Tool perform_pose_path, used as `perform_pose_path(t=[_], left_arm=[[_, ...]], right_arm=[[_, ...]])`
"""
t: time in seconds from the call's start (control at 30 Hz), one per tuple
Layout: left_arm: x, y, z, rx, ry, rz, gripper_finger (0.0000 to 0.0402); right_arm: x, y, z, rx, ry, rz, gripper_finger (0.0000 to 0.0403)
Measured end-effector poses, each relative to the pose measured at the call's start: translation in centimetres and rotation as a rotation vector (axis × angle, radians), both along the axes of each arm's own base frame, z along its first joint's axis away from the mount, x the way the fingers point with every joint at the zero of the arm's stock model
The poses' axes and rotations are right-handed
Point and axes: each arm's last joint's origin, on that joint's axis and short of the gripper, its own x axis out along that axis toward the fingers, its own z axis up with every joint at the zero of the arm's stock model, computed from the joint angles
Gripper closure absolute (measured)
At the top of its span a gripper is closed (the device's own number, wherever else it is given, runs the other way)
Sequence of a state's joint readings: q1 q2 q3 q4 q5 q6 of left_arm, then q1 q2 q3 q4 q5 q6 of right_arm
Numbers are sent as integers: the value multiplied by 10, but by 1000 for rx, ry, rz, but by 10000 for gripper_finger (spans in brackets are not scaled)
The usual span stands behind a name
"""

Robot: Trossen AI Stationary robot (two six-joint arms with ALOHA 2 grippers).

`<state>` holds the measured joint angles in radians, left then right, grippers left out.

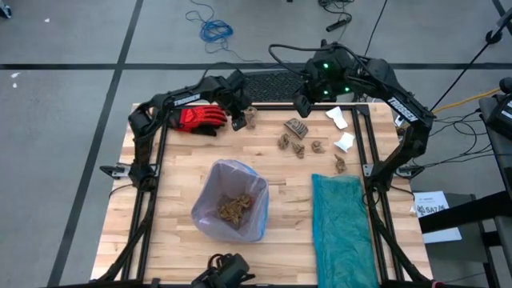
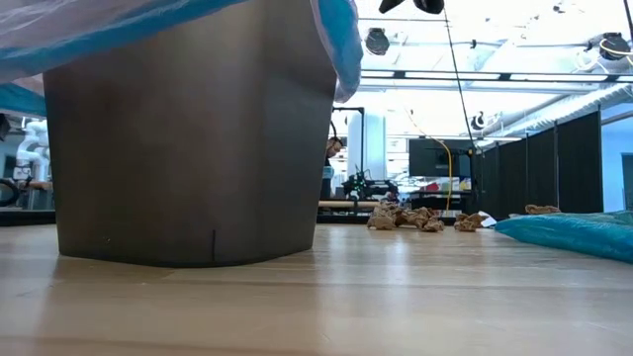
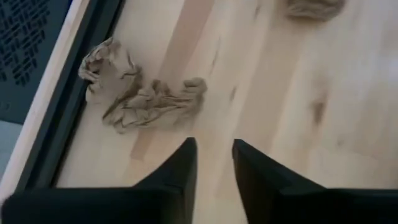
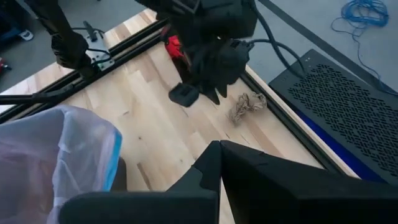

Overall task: Place trash/remove bag and relplace
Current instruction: Put the brown napkin into the trash bin

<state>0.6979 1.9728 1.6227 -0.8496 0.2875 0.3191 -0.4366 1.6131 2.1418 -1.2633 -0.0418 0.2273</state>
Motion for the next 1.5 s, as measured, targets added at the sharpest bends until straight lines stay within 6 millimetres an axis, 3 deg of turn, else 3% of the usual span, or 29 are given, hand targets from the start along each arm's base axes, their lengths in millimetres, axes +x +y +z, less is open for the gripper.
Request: perform_pose_path(t=[0.3,0.7,0.87,1.0,1.13,1.33,1.5], left_arm=[[18,12,-26,45,-21,102,218],[30,22,-73,45,58,155,212],[29,27,-81,-21,45,242,235],[28,28,-80,-26,38,248,303],[27,25,-71,-89,-2,233,388],[26,13,-26,-90,-97,223,399],[12,-10,37,-38,-194,195,400]], right_arm=[[0,0,0,0,-1,1,403],[0,0,0,8,-4,3,403],[0,0,0,19,-7,-7,403],[1,2,0,20,-6,3,403],[3,5,-1,18,-2,19,403],[3,8,-1,0,8,48,403],[4,11,-1,-21,18,80,403]])
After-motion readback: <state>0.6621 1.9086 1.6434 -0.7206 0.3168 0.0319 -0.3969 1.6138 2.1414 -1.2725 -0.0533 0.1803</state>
